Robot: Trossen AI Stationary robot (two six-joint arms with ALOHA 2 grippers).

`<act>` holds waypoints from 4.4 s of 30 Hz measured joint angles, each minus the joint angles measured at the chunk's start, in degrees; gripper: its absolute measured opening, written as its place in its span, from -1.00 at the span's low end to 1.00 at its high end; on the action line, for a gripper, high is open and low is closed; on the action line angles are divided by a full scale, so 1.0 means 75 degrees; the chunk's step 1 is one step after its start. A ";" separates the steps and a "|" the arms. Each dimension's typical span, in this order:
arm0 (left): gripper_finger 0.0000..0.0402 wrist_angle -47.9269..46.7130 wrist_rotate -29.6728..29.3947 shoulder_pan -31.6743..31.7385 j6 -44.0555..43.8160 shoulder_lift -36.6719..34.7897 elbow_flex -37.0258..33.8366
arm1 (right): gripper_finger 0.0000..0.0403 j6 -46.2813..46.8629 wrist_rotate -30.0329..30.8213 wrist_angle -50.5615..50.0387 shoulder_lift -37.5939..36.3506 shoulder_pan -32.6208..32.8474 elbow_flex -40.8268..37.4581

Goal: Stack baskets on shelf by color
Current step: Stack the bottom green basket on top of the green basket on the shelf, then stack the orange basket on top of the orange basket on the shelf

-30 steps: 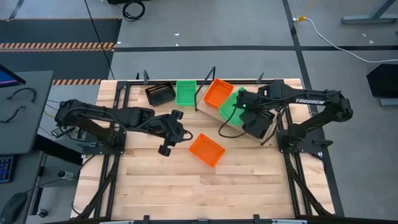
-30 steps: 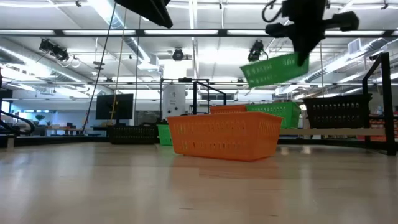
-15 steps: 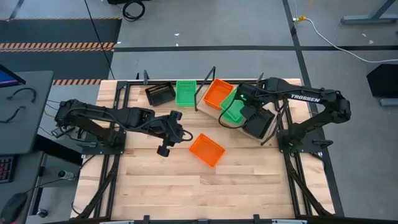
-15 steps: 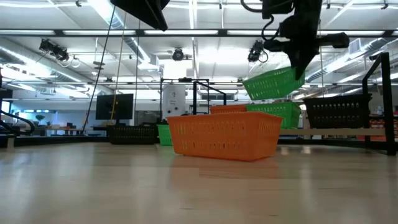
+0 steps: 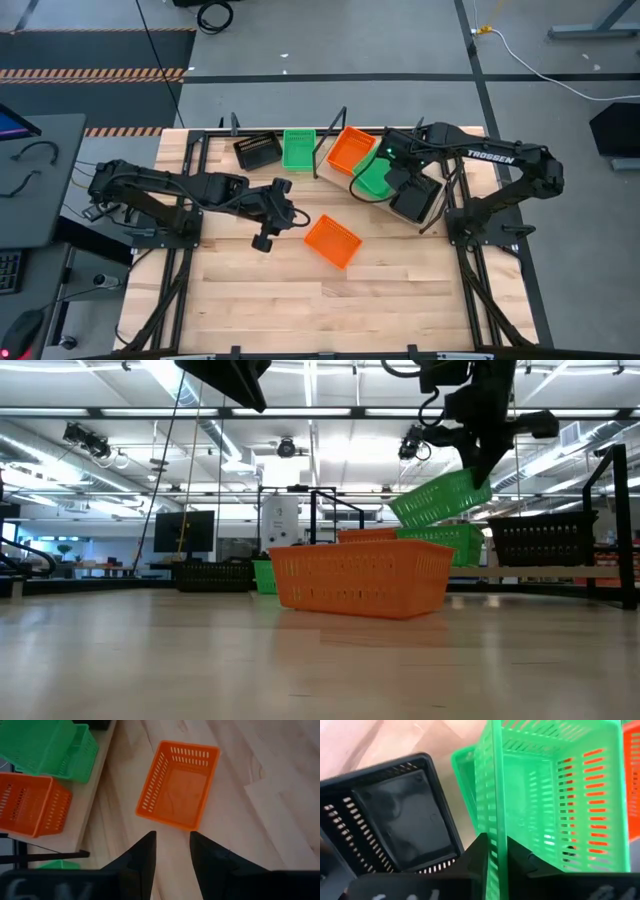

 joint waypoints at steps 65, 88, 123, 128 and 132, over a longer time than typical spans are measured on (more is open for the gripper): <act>-0.42 0.0211 -0.0038 0.0000 -0.0414 0.0000 0.0000 | -0.66 -0.0158 0.0023 0.0995 -0.0152 -0.0598 -0.0825; -0.42 0.0175 -0.0368 0.0045 -0.1069 0.0026 -0.0598 | -0.65 0.2999 -0.1887 0.1135 -0.0149 0.1043 -0.0825; -0.42 0.8329 0.0187 0.0490 -0.3020 -0.3553 -0.6913 | 0.15 0.5070 -0.0821 0.4391 0.2627 0.4572 -0.0571; -0.42 0.8980 0.0165 0.0449 -0.3041 -0.3475 -0.7336 | 0.09 0.5272 -0.0818 0.4405 0.3071 0.4637 -0.0574; -0.42 0.9255 0.0108 0.0449 -0.3041 -0.3429 -0.7475 | 0.02 0.5290 -0.0785 0.4439 0.3275 0.4606 -0.0571</act>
